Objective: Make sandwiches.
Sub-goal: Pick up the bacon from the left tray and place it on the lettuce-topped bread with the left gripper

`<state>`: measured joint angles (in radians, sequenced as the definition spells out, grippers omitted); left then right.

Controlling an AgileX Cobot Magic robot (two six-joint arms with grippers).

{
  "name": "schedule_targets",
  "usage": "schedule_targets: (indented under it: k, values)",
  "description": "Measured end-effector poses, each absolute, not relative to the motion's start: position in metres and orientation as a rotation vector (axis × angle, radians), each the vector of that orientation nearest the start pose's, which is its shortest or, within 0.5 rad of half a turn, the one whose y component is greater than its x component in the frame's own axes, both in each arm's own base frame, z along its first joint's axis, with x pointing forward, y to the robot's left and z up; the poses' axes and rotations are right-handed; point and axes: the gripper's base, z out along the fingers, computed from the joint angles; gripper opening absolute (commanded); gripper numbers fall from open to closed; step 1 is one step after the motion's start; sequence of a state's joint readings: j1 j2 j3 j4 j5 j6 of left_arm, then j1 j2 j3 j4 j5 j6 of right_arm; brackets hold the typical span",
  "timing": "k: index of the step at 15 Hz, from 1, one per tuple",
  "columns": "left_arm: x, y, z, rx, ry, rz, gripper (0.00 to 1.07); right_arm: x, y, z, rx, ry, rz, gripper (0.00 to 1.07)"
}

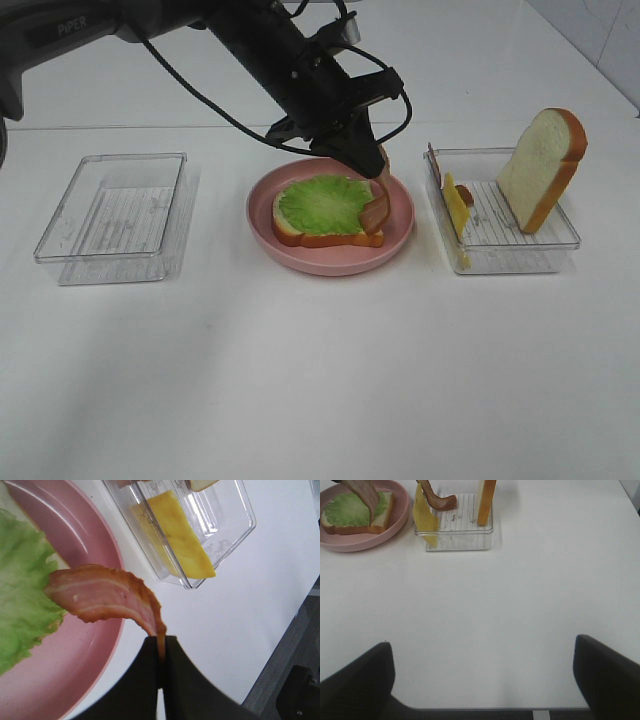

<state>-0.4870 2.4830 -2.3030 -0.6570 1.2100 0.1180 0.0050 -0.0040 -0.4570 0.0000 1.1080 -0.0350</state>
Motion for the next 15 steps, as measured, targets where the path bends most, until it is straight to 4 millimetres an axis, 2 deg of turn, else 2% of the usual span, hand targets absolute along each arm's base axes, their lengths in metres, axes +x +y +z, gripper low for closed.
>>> schedule_targets:
  k: [1, 5, 7, 8, 11, 12, 13, 15]
  values:
    - [0.437, -0.296, 0.192, 0.663, 2.752, -1.032, 0.0, -0.003, 0.0, 0.262, -0.043, 2.13, -0.018, 0.94]
    - [0.439, -0.304, 0.209, 0.69, 2.645, -1.076, 0.0, -0.003, 0.0, 0.262, -0.043, 2.13, -0.018, 0.94]
    - [0.443, -0.303, 0.208, 0.674, 2.625, -1.07, 0.0, -0.003, 0.0, 0.262, -0.043, 2.13, -0.018, 0.94]
    - [0.447, -0.3, 0.203, 0.67, 2.622, -1.065, 0.0, -0.003, 0.0, 0.262, -0.043, 2.13, -0.018, 0.94]
    - [0.463, -0.278, 0.168, 0.624, 2.708, -1.009, 0.0, -0.003, 0.0, 0.262, -0.043, 2.13, -0.018, 0.94]
    - [0.464, -0.275, 0.165, 0.617, 2.724, -0.991, 0.0, -0.003, 0.0, 0.262, -0.043, 2.13, -0.018, 0.94]
    - [0.47, -0.261, 0.161, 0.595, 2.763, -0.899, 0.0, -0.003, 0.0, 0.262, -0.043, 2.13, -0.018, 0.94]
    - [0.471, -0.258, 0.161, 0.602, 2.778, -0.859, 0.0, -0.003, 0.0, 0.262, -0.043, 2.13, -0.018, 0.94]
